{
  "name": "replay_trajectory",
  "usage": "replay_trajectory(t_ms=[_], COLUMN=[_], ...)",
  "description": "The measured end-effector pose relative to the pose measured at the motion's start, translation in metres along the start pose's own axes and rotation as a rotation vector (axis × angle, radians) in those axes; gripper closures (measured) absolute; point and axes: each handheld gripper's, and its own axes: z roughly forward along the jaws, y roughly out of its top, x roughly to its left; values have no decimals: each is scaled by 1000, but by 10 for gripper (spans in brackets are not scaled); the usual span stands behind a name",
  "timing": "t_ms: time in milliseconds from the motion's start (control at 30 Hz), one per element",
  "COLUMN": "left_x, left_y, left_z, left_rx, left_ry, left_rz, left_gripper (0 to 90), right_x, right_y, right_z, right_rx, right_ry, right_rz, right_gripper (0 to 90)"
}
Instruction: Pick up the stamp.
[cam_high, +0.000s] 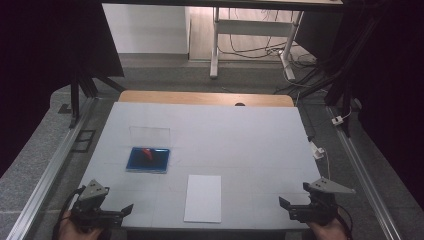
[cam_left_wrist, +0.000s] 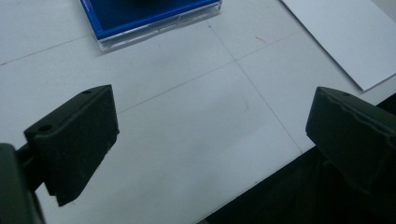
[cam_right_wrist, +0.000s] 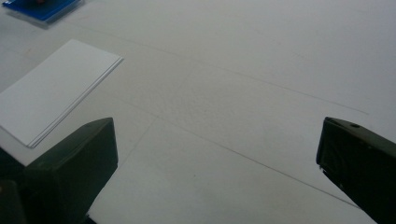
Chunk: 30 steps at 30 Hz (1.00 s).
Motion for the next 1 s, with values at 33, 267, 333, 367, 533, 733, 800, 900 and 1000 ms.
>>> replay_trajectory(t_ms=[33,267,333,367,533,733,800,900,1000], left_x=[0,1,1,1,0,1,1,1,0], left_y=[0,0,1,1,1,1,1,2,2], left_z=[0,1,1,2,3,2,2,3,2], left_rx=[0,12,18,22,32,30,31,35,29], left_ry=[-2,2,9,12,16,3,-2,-7,-8], left_rz=[-3,-14,-15,-17,-9,-19,-16,-11,-13], left_gripper=[15,0,0,0,5,3,4,3,1], right_x=[1,5,4,4,4,3,3,4,4], right_y=[1,1,1,2,2,2,2,2,2], right_z=[1,4,5,5,5,5,5,5,5], right_rx=[15,46,48,49,50,50,51,54,53], right_ry=[7,21,25,27,34,37,38,36,37], right_rz=[-18,-56,-55,-54,-49,-50,-49,-51,-53], right_gripper=[0,0,0,0,0,0,0,0,0])
